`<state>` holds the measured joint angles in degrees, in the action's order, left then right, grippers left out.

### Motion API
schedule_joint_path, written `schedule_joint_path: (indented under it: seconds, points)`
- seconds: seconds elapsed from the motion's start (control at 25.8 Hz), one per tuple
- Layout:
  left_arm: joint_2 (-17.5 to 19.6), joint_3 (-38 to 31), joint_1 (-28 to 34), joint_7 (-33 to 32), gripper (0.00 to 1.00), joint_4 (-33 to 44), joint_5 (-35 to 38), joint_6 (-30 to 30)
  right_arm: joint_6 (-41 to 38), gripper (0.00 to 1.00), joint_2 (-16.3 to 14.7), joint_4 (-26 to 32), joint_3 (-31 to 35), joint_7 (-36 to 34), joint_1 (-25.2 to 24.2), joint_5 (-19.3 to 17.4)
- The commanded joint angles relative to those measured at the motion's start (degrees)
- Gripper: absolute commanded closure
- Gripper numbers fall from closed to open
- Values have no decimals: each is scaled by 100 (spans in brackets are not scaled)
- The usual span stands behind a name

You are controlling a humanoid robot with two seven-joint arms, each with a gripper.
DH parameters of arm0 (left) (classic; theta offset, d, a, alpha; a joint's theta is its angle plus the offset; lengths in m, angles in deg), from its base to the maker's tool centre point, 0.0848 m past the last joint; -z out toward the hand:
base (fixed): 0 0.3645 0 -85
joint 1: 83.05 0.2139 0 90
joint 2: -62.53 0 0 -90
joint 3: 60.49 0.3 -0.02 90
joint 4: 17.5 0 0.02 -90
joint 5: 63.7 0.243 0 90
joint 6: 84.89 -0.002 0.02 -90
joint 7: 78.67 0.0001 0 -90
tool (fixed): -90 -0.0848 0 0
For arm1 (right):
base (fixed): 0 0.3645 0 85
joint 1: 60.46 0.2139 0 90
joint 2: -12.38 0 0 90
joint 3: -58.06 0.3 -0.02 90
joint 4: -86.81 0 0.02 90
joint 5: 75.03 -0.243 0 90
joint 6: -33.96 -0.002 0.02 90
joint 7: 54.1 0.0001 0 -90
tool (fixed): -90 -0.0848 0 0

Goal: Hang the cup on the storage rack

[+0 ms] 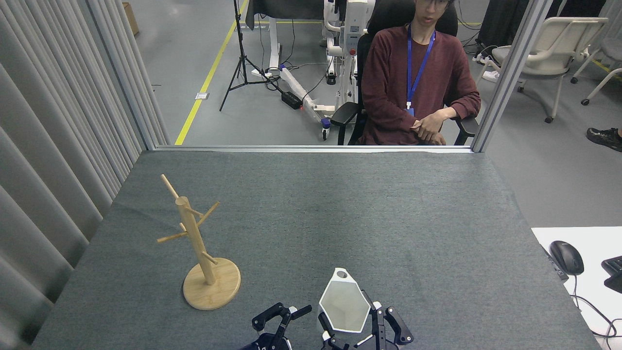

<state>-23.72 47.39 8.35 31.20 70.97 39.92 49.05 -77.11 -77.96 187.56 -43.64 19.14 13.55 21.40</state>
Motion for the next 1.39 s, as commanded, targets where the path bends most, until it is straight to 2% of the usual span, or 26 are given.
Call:
schedule_joint_path:
  seconds: [0.0, 0.23, 0.35, 0.66, 1.2, 1.24, 1.36]
  points:
    - [12, -12, -8, -1, 0, -5, -8, 0, 6, 24, -10, -20, -78, -3, -18, 34]
    - [29, -21, 1, 8, 0, -5, -17, 0, 24, 24, -1, -116, -289, -3, -18, 78]
    - [38, -30, 10, -1, 0, -5, -17, 0, 138, 24, -1, -116, -447, -3, -18, 219]
    - [47, -56, 18, 8, 0, -5, -26, 0, 217, 23, -10, -116, -711, -3, -18, 236]
    - [56, -65, 27, 17, 0, 48, -52, 26, 217, 23, -10, -116, -817, -3, -18, 315]
    - [56, -65, 27, 52, 1, 57, -52, 26, 217, 23, -10, -116, -808, -3, -18, 315]
    - [56, -65, 27, 87, 28, 83, -52, 26, 217, 23, -18, -116, -808, -3, -18, 315]
